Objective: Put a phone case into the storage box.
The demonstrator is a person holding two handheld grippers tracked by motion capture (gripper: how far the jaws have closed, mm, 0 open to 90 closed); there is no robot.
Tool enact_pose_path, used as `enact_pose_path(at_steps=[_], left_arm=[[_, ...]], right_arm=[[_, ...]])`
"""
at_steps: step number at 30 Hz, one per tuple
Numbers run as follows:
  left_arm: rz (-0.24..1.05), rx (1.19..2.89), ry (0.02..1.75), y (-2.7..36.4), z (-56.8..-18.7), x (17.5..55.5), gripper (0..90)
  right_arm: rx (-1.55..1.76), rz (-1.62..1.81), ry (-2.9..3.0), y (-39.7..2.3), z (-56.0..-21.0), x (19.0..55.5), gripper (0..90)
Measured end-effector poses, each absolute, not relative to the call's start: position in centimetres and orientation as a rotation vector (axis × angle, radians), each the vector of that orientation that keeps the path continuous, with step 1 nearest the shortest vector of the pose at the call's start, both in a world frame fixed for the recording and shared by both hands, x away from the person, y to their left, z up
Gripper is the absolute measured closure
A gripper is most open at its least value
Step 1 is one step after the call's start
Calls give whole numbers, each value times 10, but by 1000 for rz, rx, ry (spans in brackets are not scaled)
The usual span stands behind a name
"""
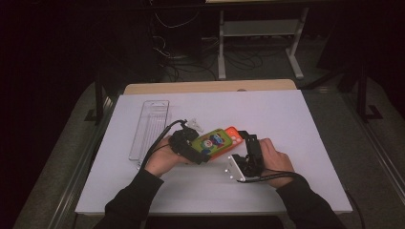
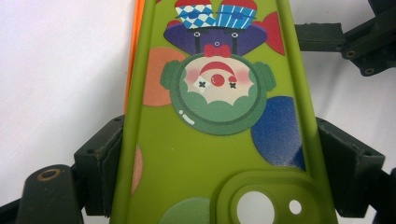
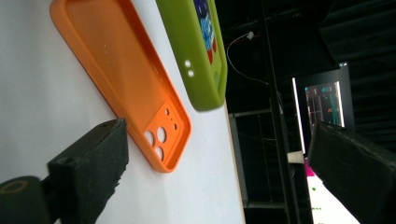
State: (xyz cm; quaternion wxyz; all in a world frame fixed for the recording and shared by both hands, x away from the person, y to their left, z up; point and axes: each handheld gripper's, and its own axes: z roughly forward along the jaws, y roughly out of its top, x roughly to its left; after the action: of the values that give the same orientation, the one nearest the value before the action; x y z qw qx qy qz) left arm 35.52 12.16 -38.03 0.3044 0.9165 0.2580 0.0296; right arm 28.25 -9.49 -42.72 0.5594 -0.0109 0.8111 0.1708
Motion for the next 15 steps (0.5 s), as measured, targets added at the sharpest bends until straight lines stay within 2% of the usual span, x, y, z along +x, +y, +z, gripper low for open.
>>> enact_pose_path(at_steps=[9, 13, 15], left_arm=[[83, 2428, 676, 121, -379, 355, 158], [82, 2430, 675, 121, -379, 355, 158], [81, 2431, 675, 121, -379, 355, 158]], right_arm=[[-96, 405, 1897, -79, -426, 284, 145], [-130, 423, 1858, -67, -428, 284, 200], [-165, 405, 1876, -61, -431, 284, 256]])
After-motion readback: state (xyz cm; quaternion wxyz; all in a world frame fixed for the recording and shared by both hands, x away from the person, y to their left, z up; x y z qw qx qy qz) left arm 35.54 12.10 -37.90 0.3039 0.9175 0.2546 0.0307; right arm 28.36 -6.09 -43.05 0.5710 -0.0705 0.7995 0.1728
